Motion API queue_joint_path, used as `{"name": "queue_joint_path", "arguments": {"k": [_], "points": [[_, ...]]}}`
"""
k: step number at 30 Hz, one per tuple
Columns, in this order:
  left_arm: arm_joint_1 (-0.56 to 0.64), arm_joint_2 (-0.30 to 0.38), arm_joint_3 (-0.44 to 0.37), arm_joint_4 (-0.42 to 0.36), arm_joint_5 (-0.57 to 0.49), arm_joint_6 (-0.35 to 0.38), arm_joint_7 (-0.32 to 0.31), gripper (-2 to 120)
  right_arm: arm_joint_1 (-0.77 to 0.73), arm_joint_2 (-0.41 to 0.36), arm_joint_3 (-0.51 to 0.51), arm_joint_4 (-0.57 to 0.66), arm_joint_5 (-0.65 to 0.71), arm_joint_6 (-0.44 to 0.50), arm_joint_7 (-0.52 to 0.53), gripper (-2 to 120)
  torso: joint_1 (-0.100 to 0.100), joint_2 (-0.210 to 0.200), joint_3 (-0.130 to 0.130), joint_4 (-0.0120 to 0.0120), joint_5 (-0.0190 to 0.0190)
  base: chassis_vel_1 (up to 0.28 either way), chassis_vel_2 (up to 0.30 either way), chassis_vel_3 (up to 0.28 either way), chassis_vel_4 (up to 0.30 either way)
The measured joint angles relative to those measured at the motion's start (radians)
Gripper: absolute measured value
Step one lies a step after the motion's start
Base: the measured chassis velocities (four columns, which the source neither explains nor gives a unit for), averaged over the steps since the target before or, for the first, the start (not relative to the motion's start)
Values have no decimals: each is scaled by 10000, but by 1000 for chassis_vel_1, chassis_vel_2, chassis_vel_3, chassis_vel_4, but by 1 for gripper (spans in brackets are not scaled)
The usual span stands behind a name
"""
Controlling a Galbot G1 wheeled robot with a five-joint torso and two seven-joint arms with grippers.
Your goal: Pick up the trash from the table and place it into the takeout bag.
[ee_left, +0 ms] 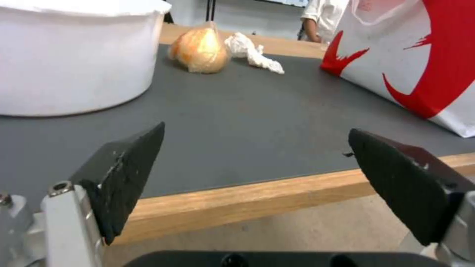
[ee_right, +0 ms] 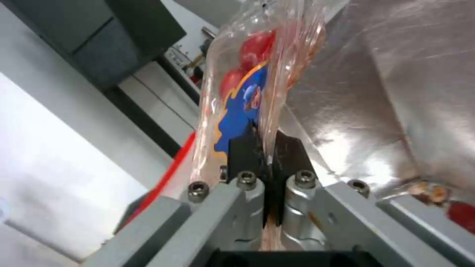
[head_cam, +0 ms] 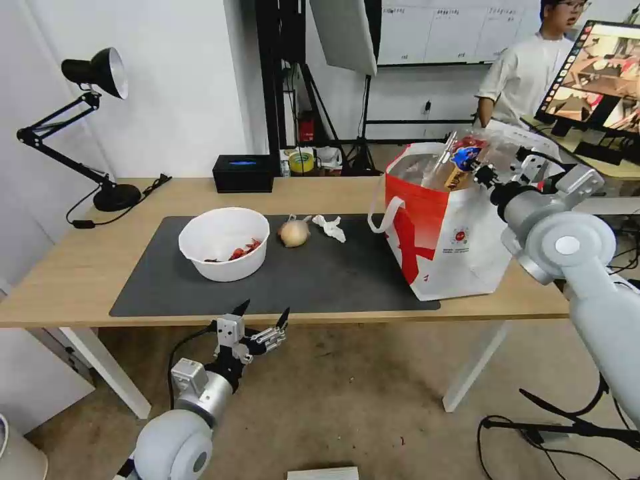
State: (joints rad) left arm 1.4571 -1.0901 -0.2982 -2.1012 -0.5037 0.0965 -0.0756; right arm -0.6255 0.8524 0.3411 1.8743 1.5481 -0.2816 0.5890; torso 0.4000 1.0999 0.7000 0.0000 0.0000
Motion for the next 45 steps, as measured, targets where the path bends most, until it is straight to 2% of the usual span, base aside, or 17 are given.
{"name": "queue_joint_path", "arguments": {"k": [8,20,28,30,33,34,37,38,40,41,43,45], "points": [[-12,-43,56,56,45,-2,-2,100,563,213,-168,-291,132,440,-73,0,0,0,0,1,-1,0,0,0,0],[-52,-55,119,109,50,-33,-12,100,382,407,-594,-626,-1164,430,-424,0,0,1,0,0,1,0,0,0,0],[-85,-70,167,174,56,-41,-16,100,381,420,-603,-593,-1168,411,-444,0,0,1,0,0,0,0,0,0,0],[-96,-71,183,187,59,-44,-16,100,381,408,-603,-586,-1156,407,-450,4,0,0,0,0,0,0,0,0,0],[-150,-79,250,220,63,-47,-16,100,328,369,-599,-544,-1112,392,-475,18,0,1,0,0,0,0,0,0,0],[-150,-79,250,220,63,-47,-16,100,328,369,-599,-544,-1112,392,-475,18,0,1,0,0,0,0,0,0,0],[-206,-67,287,244,63,-47,-18,100,319,362,-596,-514,-1039,369,-477,32,0,0,0,0,0,0,0,0,0],[-206,-67,287,244,63,-47,-18,100,319,362,-596,-514,-1039,369,-477,32,0,0,0,0,0,0,0,0,0],[-223,-44,291,246,59,-47,-19,100,328,360,-596,-511,-1009,354,-477,41,0,0,0,0,0,0,0,0,0],[-223,-44,291,246,59,-47,-19,100,328,360,-596,-511,-1009,354,-477,41,0,0,0,0,0,0,0,0,0],[-228,-18,290,246,49,-47,-20,100,346,354,-596,-487,-973,317,-472,53,0,1,0,0,0,0,0,0,0],[-228,-9,286,246,43,-47,-20,100,351,354,-596,-476,-964,269,-469,57,0,1,0,0,0,0,0,0,0]]}}
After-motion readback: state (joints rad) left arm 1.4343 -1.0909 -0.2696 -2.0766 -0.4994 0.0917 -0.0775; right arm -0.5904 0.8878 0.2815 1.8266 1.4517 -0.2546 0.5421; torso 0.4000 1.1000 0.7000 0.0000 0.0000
